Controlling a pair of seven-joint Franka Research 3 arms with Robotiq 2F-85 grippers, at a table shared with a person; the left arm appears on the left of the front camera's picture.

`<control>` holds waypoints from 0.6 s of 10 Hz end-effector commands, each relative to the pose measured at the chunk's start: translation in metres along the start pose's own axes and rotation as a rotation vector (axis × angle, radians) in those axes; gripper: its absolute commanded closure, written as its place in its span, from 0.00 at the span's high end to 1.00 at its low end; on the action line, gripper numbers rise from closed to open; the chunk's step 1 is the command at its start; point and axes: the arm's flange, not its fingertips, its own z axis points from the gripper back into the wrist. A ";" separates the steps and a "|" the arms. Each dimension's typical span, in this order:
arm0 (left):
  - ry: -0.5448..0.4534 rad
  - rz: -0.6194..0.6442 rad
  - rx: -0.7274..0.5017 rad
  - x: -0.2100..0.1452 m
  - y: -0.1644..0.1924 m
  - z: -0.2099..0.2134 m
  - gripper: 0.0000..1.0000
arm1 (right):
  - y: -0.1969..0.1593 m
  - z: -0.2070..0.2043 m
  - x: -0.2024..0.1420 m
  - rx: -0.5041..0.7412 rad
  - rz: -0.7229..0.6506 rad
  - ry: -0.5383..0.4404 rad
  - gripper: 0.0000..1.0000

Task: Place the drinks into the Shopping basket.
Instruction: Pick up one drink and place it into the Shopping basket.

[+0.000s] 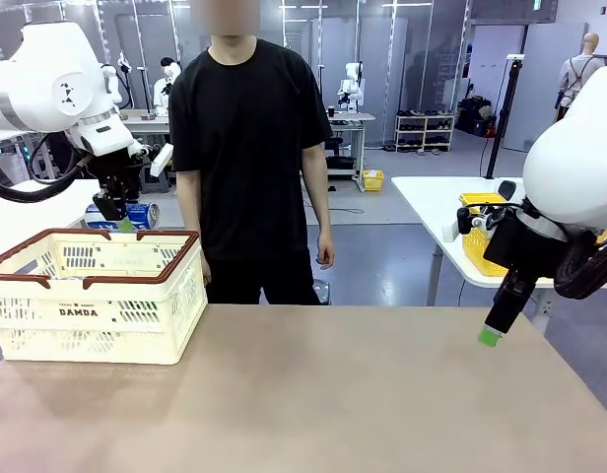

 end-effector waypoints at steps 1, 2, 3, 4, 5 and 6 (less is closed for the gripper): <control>-0.001 0.000 0.000 0.000 0.000 0.000 0.57 | 0.000 0.001 0.000 -0.004 0.000 0.008 1.00; -0.017 -0.014 0.014 -0.007 0.009 -0.014 0.57 | 0.000 0.001 0.000 -0.004 0.000 0.008 1.00; -0.024 -0.032 -0.001 -0.009 0.015 -0.027 0.57 | 0.000 0.001 0.000 -0.004 0.000 0.008 1.00; -0.030 -0.045 -0.012 -0.010 0.020 -0.039 0.57 | 0.000 0.001 0.000 -0.004 0.000 0.008 1.00; -0.047 -0.052 -0.011 -0.013 0.022 -0.052 0.57 | 0.000 0.001 0.000 -0.004 0.000 0.008 1.00; -0.068 -0.055 -0.003 -0.017 0.026 -0.067 0.57 | 0.000 0.001 0.000 -0.004 0.000 0.008 1.00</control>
